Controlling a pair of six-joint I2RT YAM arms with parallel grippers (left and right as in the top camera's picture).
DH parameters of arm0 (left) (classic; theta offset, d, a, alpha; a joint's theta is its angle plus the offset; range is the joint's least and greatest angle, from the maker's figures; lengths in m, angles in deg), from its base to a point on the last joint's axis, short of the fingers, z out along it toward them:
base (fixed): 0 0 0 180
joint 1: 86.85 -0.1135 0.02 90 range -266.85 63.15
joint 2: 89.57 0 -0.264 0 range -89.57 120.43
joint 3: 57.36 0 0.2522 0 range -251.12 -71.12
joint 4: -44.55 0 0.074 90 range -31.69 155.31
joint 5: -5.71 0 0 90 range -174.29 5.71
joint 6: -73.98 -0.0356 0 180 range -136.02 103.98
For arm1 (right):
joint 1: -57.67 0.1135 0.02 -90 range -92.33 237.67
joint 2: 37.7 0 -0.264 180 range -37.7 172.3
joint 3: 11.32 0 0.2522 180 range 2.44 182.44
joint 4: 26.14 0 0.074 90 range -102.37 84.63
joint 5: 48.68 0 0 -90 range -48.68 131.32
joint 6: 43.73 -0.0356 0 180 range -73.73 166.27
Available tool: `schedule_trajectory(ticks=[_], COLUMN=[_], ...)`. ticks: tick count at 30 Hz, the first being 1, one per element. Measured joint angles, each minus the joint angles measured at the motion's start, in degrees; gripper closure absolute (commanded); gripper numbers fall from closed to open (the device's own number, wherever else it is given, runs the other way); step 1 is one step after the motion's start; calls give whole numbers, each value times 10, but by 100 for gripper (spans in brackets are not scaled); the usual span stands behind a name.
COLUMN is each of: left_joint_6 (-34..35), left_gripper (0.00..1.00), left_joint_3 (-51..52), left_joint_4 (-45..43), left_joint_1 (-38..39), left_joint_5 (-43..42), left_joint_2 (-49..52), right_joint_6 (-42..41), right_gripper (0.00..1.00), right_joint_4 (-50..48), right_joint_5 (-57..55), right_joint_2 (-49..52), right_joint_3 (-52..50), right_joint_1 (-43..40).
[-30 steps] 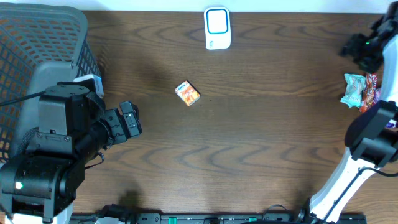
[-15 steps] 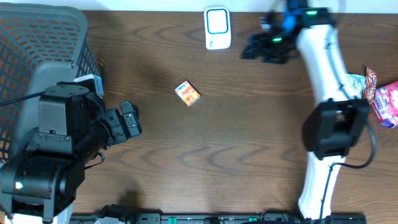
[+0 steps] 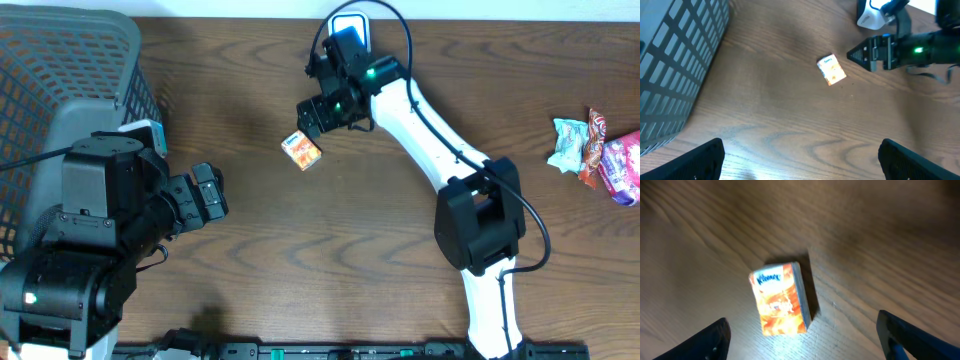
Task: Scan the item barcode
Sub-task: 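Move the right gripper to the orange tissue packet and grasp it, then hold the orange packet up in front of the scanner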
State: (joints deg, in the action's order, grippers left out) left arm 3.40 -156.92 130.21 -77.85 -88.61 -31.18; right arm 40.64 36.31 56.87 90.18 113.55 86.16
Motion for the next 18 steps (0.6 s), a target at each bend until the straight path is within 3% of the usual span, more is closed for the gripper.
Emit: schedule_trajectory(ticks=[4, 8, 18], left_joint_6=[0, 0, 0], left_gripper=[2, 2, 2], left_joint_3=[0, 0, 0], left_joint_4=[0, 0, 0], left_joint_1=[0, 0, 0], left_joint_5=[0, 0, 0], left_joint_2=[0, 0, 0], right_joint_6=[-1, -11, -18], right_gripper=[23, 21, 25], right_joint_4=[-69, -127, -161], right_joint_5=[25, 58, 106], right_joint_2=[0, 0, 9], right_joint_3=[-65, -119, -150], right_joint_1=[-3, -3, 3])
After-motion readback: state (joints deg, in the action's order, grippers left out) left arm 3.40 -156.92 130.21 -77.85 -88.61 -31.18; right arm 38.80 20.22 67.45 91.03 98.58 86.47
